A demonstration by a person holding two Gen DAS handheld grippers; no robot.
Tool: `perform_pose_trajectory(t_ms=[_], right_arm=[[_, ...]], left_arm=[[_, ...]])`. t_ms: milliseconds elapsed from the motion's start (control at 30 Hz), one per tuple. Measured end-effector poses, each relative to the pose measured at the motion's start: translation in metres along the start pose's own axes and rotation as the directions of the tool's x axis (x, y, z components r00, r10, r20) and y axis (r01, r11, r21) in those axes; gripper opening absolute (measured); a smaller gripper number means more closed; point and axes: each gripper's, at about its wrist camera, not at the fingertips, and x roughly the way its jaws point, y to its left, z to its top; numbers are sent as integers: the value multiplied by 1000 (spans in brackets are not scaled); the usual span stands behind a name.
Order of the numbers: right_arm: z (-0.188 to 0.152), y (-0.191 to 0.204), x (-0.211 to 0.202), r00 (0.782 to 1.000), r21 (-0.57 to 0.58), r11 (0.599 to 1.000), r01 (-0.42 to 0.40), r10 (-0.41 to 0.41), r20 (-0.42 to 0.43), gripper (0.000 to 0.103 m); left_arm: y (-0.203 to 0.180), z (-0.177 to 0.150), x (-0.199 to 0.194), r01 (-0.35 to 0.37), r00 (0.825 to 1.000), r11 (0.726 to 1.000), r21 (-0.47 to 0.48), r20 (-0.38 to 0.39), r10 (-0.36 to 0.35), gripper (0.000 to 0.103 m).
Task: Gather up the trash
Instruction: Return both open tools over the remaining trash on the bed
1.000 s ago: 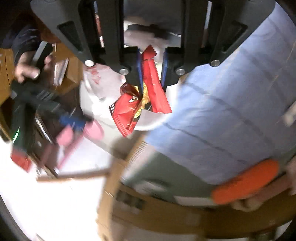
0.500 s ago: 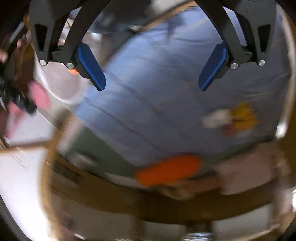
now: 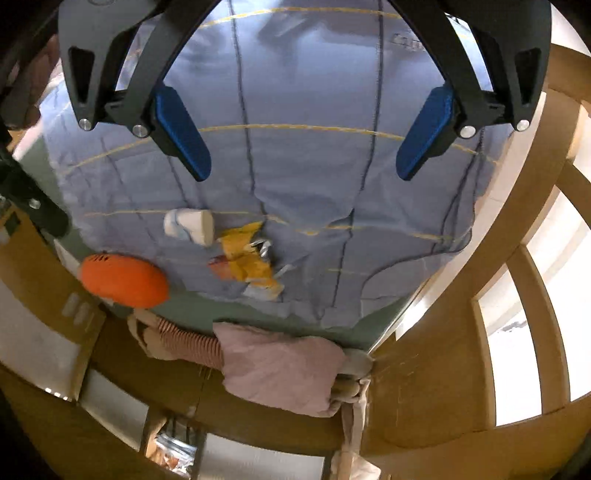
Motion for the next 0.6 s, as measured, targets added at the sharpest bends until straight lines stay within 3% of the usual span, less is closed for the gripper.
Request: perform_pose_trajectory(t_ms=[67, 167, 267, 600], right_arm=[[-19, 2, 13, 1000, -26, 1000, 13, -13, -18, 96], [-19, 10, 38, 991, -50, 998, 30, -36, -127, 96], [-15, 8, 35, 997, -31, 999, 23, -26, -78, 96], [-18, 5, 41, 996, 1, 1000, 22, -22, -84, 96]], left_arm=[[-4, -4, 1, 5, 1000, 1000, 12, 0, -5, 100], [-15, -11, 6, 16, 1000, 999, 42, -2, -16, 100], [-25, -10, 14, 22, 1000, 998, 63, -17, -21, 100], [-38, -15, 22, 49, 998, 995, 81, -45, -46, 100]])
